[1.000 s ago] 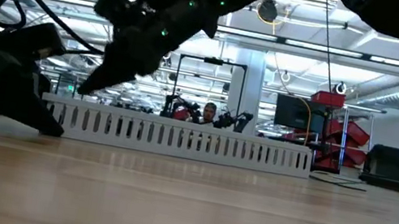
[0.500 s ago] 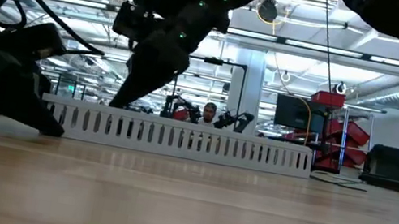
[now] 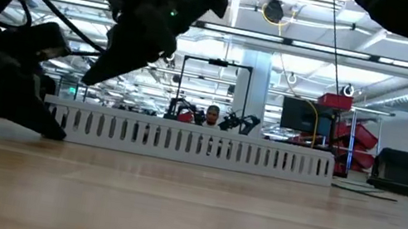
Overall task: Ziptie cables
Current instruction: Close the cable duct, then return to Home Position
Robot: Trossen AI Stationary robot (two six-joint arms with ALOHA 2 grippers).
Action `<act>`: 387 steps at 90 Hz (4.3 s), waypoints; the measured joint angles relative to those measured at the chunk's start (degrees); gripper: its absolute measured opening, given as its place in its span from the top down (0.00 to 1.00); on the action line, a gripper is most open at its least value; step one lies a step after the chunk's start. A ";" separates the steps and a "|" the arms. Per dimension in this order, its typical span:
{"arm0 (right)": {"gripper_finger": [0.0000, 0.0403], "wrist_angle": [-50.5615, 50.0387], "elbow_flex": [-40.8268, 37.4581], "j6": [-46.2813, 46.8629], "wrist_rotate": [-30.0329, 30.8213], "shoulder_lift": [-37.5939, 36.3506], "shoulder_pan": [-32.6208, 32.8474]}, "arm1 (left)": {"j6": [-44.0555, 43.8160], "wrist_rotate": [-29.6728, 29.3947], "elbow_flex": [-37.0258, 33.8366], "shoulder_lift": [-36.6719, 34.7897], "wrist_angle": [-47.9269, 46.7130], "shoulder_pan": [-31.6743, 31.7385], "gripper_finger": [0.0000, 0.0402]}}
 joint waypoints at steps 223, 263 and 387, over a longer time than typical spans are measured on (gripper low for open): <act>1.00 -14.57 0.26 0.07 9.40 -1.60 -0.39 | -1.08 0.53 1.28 -0.13 -1.67 1.51 0.39; 1.00 -9.71 0.52 0.16 5.31 1.15 -0.58 | -1.49 0.51 1.24 -0.13 -1.98 1.51 0.39; 1.00 -42.56 0.19 18.10 26.20 -45.36 -5.09 | 12.39 -11.49 29.28 -46.53 -51.58 -1.63 0.20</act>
